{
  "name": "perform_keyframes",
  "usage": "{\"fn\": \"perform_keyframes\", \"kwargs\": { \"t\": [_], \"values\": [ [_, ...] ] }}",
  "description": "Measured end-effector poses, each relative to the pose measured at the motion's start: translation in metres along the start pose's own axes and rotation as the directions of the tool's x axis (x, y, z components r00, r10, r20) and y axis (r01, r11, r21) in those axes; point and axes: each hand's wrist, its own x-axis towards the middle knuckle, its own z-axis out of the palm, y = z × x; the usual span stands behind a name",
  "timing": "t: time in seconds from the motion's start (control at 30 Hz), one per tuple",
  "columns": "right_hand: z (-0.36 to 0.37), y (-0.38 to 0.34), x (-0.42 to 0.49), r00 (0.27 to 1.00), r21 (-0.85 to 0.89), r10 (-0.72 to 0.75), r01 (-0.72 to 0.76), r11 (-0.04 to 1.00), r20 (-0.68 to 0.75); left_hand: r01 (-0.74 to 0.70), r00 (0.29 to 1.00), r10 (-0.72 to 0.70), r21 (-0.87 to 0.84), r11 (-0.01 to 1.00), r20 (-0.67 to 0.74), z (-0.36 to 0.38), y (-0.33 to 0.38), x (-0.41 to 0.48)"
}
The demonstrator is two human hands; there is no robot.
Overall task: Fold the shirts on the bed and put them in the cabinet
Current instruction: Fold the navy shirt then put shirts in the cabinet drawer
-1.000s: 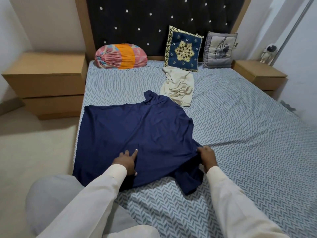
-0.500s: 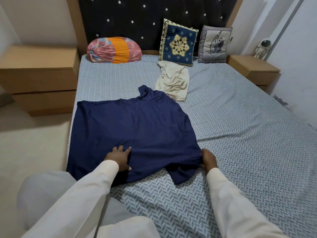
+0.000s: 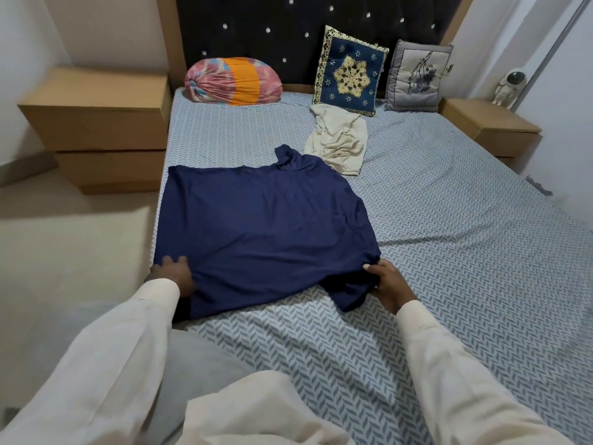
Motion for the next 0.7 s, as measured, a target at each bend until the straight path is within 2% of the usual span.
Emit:
{"fn": "perform_keyframes", "kwargs": {
  "t": [0.1, 0.23, 0.33, 0.37, 0.43, 0.47, 0.5, 0.53, 0.57, 0.63, 0.7],
  "values": [
    [0.001, 0.001, 0.001, 0.999, 0.161, -0.03, 0.028, 0.987, 0.01, 0.155, 0.987, -0.148, -0.138, 0.978, 0.058, 0.008, -0.02, -0.004],
    [-0.003, -0.01, -0.006, 0.992, 0.318, -0.102, 0.12, 0.94, -0.073, 0.258, 0.966, -0.248, -0.238, 0.936, 0.071, 0.011, -0.035, -0.009],
    [-0.016, -0.013, -0.011, 0.967, 0.281, -0.122, 0.183, 0.942, -0.222, 0.307, 0.951, -0.286, -0.264, 0.915, 0.116, 0.01, -0.044, -0.008],
    [-0.021, -0.012, -0.012, 0.951, 0.216, -0.128, 0.192, 0.957, -0.28, 0.289, 0.956, -0.265, -0.237, 0.928, 0.126, 0.011, -0.045, -0.005],
    [-0.03, -0.005, -0.013, 0.906, -0.095, -0.144, 0.116, 0.989, -0.398, 0.238, 0.969, -0.218, -0.199, 0.951, 0.118, 0.011, -0.045, -0.002],
    [-0.034, -0.001, -0.012, 0.873, -0.308, -0.17, 0.024, 0.951, -0.458, 0.217, 0.973, -0.198, -0.172, 0.961, 0.119, 0.009, -0.043, -0.007],
    [-0.035, 0.002, -0.012, 0.832, -0.492, -0.214, -0.081, 0.867, -0.513, 0.203, 0.976, -0.186, -0.162, 0.966, 0.116, 0.006, -0.04, -0.012],
    [-0.033, 0.005, -0.014, 0.792, -0.619, -0.273, -0.163, 0.768, -0.547, 0.192, 0.978, -0.173, -0.17, 0.967, 0.117, 0.003, -0.038, -0.019],
    [-0.028, 0.008, -0.015, 0.763, -0.698, -0.349, -0.181, 0.693, -0.544, 0.194, 0.977, -0.172, -0.182, 0.964, 0.127, 0.002, -0.036, -0.021],
    [-0.007, 0.008, -0.019, 0.734, -0.794, -0.514, -0.056, 0.605, -0.443, 0.193, 0.976, -0.166, -0.218, 0.957, 0.138, 0.0, -0.037, -0.028],
    [0.018, 0.008, -0.018, 0.796, -0.833, -0.568, 0.16, 0.53, -0.209, 0.215, 0.973, -0.177, -0.305, 0.928, 0.148, 0.001, -0.043, -0.03]
  ]
}}
